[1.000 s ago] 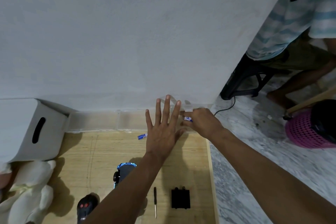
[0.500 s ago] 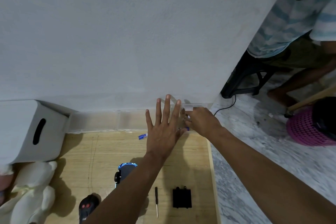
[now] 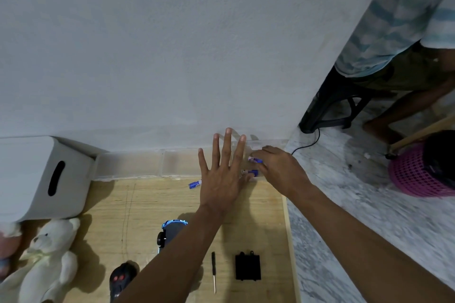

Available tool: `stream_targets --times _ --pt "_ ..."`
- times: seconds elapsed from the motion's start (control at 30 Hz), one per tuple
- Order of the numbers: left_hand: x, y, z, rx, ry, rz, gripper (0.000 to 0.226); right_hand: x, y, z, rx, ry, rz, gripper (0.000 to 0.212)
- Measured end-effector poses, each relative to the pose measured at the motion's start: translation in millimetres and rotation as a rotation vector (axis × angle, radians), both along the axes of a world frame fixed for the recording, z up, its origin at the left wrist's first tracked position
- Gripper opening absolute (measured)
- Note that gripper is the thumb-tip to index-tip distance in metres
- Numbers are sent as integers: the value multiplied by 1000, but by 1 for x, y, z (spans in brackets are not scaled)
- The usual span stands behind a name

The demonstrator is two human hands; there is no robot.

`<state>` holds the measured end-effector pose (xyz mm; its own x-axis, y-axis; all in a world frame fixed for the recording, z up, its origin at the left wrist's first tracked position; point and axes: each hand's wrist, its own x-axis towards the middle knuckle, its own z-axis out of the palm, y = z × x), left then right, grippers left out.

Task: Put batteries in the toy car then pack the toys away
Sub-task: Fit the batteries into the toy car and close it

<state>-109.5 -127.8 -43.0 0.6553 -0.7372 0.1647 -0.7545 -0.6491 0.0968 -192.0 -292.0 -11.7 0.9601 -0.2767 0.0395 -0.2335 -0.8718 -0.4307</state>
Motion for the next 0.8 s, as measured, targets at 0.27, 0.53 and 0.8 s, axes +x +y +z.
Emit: stream_targets --times 0.27,0.53,0.8 --pt "-3 0 3 23 5 1 89 -36 16 2 -107 -377 -285 44" --pt "-20 19 0 44 -9 -43 84 -41 11 -11 -48 -434 -193 23" --pt "-33 43 -18 173 28 -137 68 -57 19 -40 -112 -251 -135 33"
